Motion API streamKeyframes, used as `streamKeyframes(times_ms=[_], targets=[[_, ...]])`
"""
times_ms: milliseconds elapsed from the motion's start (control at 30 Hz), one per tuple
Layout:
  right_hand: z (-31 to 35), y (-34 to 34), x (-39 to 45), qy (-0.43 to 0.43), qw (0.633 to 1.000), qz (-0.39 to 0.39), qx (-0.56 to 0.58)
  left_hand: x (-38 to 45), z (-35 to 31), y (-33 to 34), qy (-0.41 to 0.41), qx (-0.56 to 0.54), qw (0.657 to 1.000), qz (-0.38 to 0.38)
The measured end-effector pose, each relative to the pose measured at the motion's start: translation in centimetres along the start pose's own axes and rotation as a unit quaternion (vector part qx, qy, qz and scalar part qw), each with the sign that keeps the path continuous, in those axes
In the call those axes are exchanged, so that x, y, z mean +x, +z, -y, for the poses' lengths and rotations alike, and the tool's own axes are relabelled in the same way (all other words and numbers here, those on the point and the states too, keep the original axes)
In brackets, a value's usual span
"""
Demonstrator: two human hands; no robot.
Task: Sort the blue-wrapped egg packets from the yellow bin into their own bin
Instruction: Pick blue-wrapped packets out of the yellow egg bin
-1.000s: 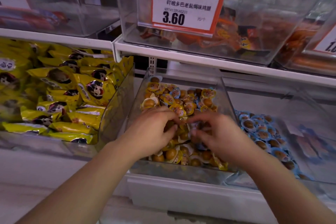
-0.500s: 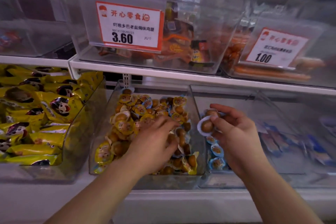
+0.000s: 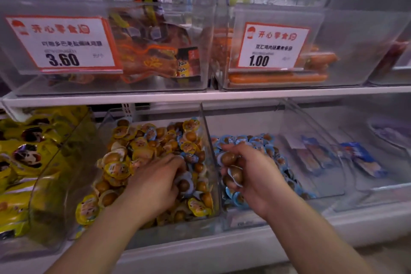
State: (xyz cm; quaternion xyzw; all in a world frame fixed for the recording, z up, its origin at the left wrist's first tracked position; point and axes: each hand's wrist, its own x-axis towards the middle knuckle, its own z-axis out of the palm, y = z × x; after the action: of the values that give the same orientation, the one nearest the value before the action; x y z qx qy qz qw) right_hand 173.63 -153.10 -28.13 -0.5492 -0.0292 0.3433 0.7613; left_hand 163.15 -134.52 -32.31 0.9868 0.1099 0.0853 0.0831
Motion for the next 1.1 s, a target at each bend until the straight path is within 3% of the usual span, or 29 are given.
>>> streamKeyframes(times_ms=[200, 400, 600, 700, 800, 967, 1033, 1100], targets=[[-0.1, -0.5, -0.2, -0.006, 1.0, 0.004, -0.029, 0.4, -1.1, 0.6, 0.019, 0.042, 0.999, 0.028], [0.0, -1.1, -0.2, -0.018, 0.999, 0.002, -0.038, 1.4, -2.0, 0.2, -0.049, -0.13, 0.983, -0.122], [-0.3, -1.4, -0.4, -0.019, 0.999, -0.018, -0.037, 3.7, -3.6, 1.7, -0.05, -0.097, 0.994, -0.002], [-0.5, -1.6, -0.8, -0.022, 0.999, -0.024, -0.034, 4.5, -4.0, 1.8, -0.058, -0.052, 0.997, 0.01], [-0.4, -1.9, -0.8, -0.018, 0.999, -0.023, -0.038, 4.6, -3.8, 2.0, -0.085, -0.05, 0.995, -0.032], [0.3, -1.6, -0.8, -0.028, 0.999, -0.035, -0.03, 3.7, -4.1, 1.8, -0.121, -0.147, 0.971, -0.147], [0.5, -1.2, -0.8, -0.039, 0.997, -0.054, -0.034, 2.9, -4.3, 0.9, -0.142, -0.224, 0.939, -0.218], [0.5, -0.7, -0.8, -0.046, 0.996, -0.067, -0.038, 2.0, -5.1, -0.5, -0.132, -0.353, 0.887, -0.267]])
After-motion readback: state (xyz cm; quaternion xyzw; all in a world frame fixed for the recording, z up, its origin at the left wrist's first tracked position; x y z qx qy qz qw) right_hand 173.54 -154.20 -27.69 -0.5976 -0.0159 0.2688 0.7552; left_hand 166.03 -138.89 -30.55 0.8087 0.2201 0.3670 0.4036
